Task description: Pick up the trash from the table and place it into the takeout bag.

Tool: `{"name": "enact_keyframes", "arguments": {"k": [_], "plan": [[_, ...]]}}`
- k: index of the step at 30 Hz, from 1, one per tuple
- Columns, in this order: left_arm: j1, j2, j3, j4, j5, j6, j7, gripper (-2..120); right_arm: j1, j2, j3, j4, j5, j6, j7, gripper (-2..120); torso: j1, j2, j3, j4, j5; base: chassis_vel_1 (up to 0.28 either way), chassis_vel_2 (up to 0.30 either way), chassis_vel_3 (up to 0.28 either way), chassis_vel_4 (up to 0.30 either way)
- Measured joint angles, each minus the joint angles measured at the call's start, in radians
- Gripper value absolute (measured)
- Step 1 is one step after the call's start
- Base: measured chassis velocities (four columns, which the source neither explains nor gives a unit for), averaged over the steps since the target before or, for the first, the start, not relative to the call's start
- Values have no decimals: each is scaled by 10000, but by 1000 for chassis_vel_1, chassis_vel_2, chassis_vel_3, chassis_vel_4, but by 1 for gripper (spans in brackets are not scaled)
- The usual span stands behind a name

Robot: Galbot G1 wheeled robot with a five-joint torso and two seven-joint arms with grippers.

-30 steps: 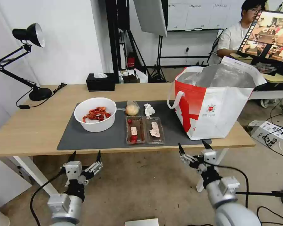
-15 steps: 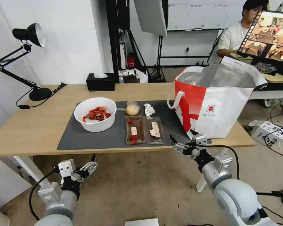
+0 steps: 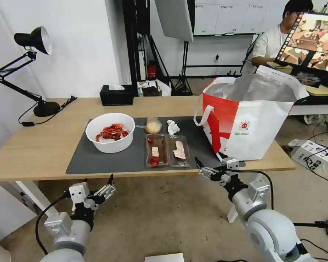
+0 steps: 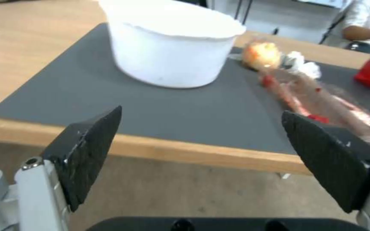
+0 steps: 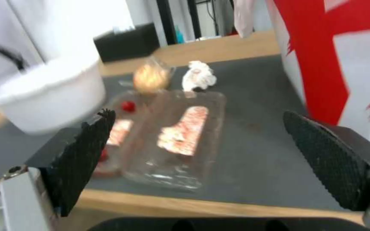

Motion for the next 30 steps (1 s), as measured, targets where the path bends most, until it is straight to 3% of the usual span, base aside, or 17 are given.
{"name": "enact_keyframes", "arguments": {"k": [2,5,12,20,30], "plan": [[-29,67,5,47,21,-69,119,100,29,58,-8,14,731,44,272,100,0,0,0,1,0,0,0,0,0],[-138,287,25,173,23,-131,259,100,120,176,45,245,2924,93,1125,100,0,0,0,0,-1,0,0,0,0],[-176,400,34,263,12,-196,293,100,461,231,169,485,5765,134,2431,100,1,0,0,1,0,0,0,0,0],[-177,469,-20,272,-7,-251,326,100,663,272,297,565,8183,379,3076,100,0,0,0,1,0,0,0,0,0],[-136,492,-64,261,-21,-273,326,100,753,397,365,565,10121,457,3540,100,0,0,0,1,0,0,0,0,0]]}}
